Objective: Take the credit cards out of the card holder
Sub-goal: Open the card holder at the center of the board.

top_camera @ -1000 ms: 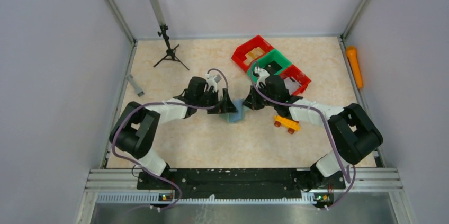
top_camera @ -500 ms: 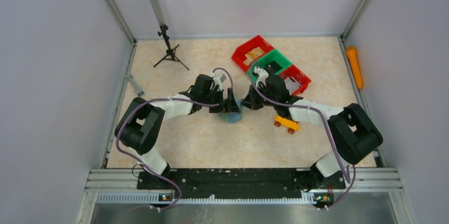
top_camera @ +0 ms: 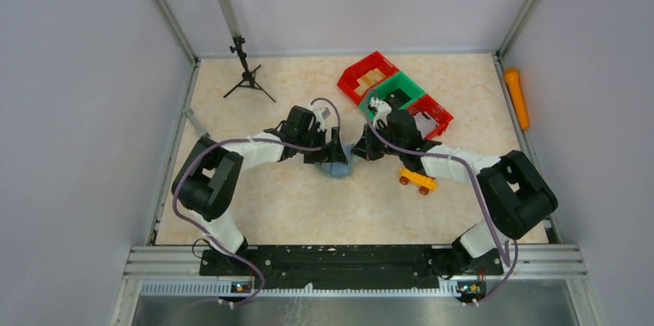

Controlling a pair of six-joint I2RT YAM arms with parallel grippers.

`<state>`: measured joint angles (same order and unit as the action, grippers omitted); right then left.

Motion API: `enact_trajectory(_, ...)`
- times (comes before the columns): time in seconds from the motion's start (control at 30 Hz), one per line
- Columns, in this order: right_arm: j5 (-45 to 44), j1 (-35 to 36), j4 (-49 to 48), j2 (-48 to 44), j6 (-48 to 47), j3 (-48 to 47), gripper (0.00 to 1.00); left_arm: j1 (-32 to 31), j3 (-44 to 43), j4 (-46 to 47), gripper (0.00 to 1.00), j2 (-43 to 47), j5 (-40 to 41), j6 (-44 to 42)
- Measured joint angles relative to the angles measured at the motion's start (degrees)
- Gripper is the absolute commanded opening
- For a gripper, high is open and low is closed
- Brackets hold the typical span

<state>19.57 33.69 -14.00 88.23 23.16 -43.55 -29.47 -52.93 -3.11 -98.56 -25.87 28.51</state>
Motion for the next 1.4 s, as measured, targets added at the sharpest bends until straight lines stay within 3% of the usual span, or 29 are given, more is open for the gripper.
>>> enact_trajectory(0.4, -1.2, 0.0, 0.7, 0.0, 0.0, 0.1, 0.00, -0.7, -3.6, -5.3, 0.51, -1.4, 4.2, -0.1)
enact_trajectory(0.53, -2.1, 0.0, 0.8, -0.4, 0.0, 0.1, 0.00, -0.4, -3.9, -7.7, 0.48, -2.0, 9.0, -0.6)
enact_trajectory(0.67, -3.4, 0.0, 1.5, -0.4, 0.0, 0.1, 0.00, -0.2, -4.0, -7.9, 0.38, -1.9, 11.0, -0.9)
enact_trajectory(0.8, -4.0, -0.2, 1.7, -0.4, 0.0, 0.1, 0.00, -0.2, -3.5, -8.1, 0.37, -1.4, 12.6, -1.2)
enact_trajectory(0.83, -4.2, -0.2, 1.8, -0.4, 0.0, 0.1, 0.05, -0.1, -3.4, -8.1, 0.37, -1.4, 12.5, -1.2)
enact_trajectory(0.9, -4.4, -0.3, 2.2, -0.4, 0.1, 0.0, 0.34, 0.5, -2.8, -7.2, 0.38, -1.3, 11.1, -1.1)
enact_trajectory(0.93, -4.5, -0.3, 2.5, -0.4, 0.3, 0.0, 0.43, 1.0, -2.4, -6.5, 0.38, -1.3, 9.7, -0.8)
enact_trajectory(1.17, -4.4, -0.6, 4.1, 0.8, 0.9, -0.6, 0.84, 5.9, 3.4, 1.3, 0.34, -0.2, -0.4, 2.6)
enact_trajectory(1.23, -4.7, -0.6, 4.9, 1.9, 1.4, -1.3, 0.89, 7.1, 4.7, 3.1, 0.33, 0.0, -2.2, 3.6)
enact_trajectory(1.4, -4.4, -1.3, 6.1, 4.2, 2.0, -1.6, 0.90, 9.1, 8.1, 8.8, 0.31, 0.4, -6.9, 6.7)
